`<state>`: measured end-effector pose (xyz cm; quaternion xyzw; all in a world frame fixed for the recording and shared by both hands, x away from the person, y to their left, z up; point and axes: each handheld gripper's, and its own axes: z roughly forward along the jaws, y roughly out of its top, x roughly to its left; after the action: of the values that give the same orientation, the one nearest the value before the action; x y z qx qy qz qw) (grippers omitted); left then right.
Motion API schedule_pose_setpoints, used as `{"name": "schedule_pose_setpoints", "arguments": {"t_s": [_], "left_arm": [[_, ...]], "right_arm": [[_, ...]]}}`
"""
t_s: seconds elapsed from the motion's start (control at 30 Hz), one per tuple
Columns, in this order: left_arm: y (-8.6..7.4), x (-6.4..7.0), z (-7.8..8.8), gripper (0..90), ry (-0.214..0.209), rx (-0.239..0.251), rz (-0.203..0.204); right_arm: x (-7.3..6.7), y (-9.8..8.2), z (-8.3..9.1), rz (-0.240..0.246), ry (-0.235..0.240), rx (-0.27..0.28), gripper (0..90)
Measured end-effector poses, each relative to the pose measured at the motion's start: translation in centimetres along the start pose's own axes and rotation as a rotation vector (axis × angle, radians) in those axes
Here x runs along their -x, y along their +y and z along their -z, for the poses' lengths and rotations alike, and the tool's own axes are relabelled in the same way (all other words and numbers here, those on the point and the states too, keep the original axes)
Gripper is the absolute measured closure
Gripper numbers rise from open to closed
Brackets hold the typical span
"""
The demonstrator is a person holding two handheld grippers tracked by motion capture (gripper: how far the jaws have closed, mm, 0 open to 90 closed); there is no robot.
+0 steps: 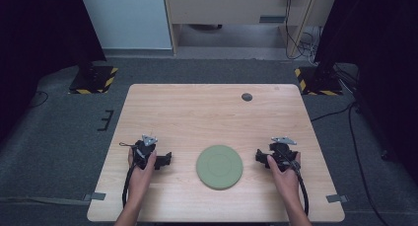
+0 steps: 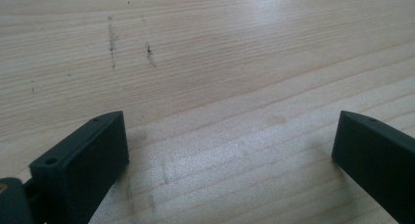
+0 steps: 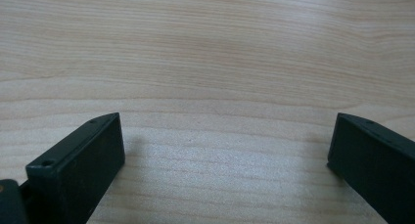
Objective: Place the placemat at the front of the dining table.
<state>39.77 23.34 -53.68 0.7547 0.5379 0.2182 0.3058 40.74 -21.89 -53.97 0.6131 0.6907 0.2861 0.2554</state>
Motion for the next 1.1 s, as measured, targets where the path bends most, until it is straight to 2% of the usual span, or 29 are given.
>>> {"name": "schedule_pose_setpoints", "arguments": {"t_s": [0.23, 0.3, 0.37, 0.4, 0.43, 0.47, 0.5, 0.57, 0.63, 0.77, 0.8, 0.83, 0.87, 0.93, 1.0, 1.07, 1.1], "left_arm": [[0.0, 0.0, 0.0, 0.0, -0.002, 0.0, -0.002], [-0.1, -0.1, 0.1, 0.0, -0.014, 0.002, -0.006], [-0.1, -0.1, 0.2, 2.0, -0.03, 0.015, -0.009], [-0.2, 0.1, 0.5, 2.2, -0.058, 0.024, -0.004], [-0.2, 0.1, 0.5, 2.1, -0.058, 0.024, -0.004], [-0.3, 0.4, 1.3, 2.2, -0.06, 0.074, -0.011], [-0.3, 0.4, 1.3, 2.2, -0.06, 0.074, -0.011], [-0.4, 0.7, 1.9, 1.8, -0.079, 0.096, -0.027], [-0.6, 1.1, 2.5, 1.8, -0.11, 0.129, -0.028], [-0.8, 1.5, 2.6, 2.0, -0.126, 0.144, -0.029], [-0.9, 1.6, 2.7, 2.0, -0.141, 0.144, -0.023], [-0.9, 1.8, 2.8, 2.0, -0.163, 0.151, -0.02], [-0.9, 1.9, 2.8, 1.9, -0.166, 0.154, -0.021], [-0.9, 2.0, 2.9, 2.4, -0.171, 0.155, -0.02], [-0.9, 2.2, 2.9, 2.5, -0.198, 0.156, -0.006], [-1.0, 2.9, 3.3, 2.1, -0.225, 0.157, -0.011], [-1.0, 2.9, 3.3, 2.2, -0.225, 0.157, -0.011]], "right_arm": [[0.3, 0.0, 0.0, 0.036, 0.033, 0.0, 0.6], [0.4, 0.0, 0.0, 0.046, 0.042, 0.001, 1.0], [0.5, -0.1, 0.1, 0.064, 0.056, 0.011, 4.2], [0.5, -0.1, 0.2, 0.078, 0.077, 0.018, 7.8], [0.5, -0.1, 0.2, 0.078, 0.077, 0.018, 7.8], [0.6, -0.2, 0.3, 0.102, 0.095, 0.025, 6.4], [0.6, -0.2, 0.3, 0.102, 0.095, 0.025, 6.4], [0.5, -0.2, 0.8, 0.139, 0.094, 0.058, 7.6], [0.1, -0.2, 1.9, 0.176, 0.13, 0.098, 7.2], [-0.3, -0.3, 2.9, 0.188, 0.16, 0.112, 6.7], [-0.6, -0.7, 3.7, 0.196, 0.185, 0.13, 6.5], [-0.8, -0.8, 4.0, 0.199, 0.19, 0.141, 6.5], [-1.0, -1.0, 4.2, 0.205, 0.196, 0.148, 6.3], [-1.4, -1.4, 4.4, 0.214, 0.207, 0.143, 6.1], [-1.6, -1.5, 4.5, 0.215, 0.216, 0.143, 6.1], [-2.4, -1.8, 4.7, 0.25, 0.237, 0.142, 6.1], [-2.4, -1.8, 4.7, 0.25, 0.237, 0.142, 6.1]]}}
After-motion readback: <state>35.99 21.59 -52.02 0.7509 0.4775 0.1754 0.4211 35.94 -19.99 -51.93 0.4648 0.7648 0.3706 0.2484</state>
